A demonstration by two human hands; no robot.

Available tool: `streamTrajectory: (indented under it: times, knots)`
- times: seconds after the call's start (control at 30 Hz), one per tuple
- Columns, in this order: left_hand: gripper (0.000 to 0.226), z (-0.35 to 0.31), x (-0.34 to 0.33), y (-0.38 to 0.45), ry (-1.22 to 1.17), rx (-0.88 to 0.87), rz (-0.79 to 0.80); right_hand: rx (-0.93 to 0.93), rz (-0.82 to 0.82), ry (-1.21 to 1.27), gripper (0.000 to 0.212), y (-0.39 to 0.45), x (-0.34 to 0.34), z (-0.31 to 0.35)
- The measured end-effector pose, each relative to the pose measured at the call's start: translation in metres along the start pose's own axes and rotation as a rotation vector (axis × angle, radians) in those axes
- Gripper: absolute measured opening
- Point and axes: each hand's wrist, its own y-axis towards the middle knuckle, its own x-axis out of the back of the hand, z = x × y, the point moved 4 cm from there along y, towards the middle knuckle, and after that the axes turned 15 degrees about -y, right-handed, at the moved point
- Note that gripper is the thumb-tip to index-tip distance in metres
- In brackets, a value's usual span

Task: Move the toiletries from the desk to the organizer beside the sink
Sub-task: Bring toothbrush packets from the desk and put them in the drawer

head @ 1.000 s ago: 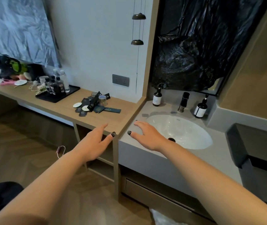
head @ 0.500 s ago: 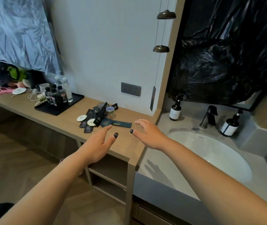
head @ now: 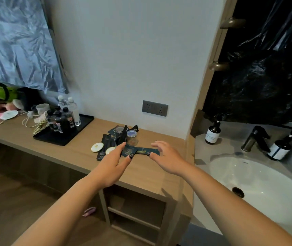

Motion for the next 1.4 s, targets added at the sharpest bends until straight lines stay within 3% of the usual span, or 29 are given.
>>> streamTrajectory:
  times: [0.27, 0.57, 0.8, 1.2, 1.4]
  knots:
    - [0.062, 0.061, 0.066, 0.038, 0.008, -0.013, 0.098, -0.083, -0.049, 0.124, 0.054, 0.052, -0.034, 0.06]
    - [0.059, 0.116, 0.097, 0.083, -0.06, 0.013, 0.151, -0.218, -0.016, 0.193, 0.05, 0.106, -0.066, 0.067]
    - [0.056, 0.155, 0.094, 0.149, -0.138, 0.086, 0.127, -0.298, -0.018, 0.272, 0.044, 0.173, -0.086, 0.047]
    - [0.055, 0.224, 0.065, 0.23, -0.449, 0.382, 0.055, -0.531, -0.027, 0.582, 0.036, 0.244, -0.125, 0.011]
    - [0.046, 0.234, 0.042, 0.269, -0.389, 0.419, 0.045, -0.66, -0.051, 0.623, 0.038, 0.247, -0.142, -0.004]
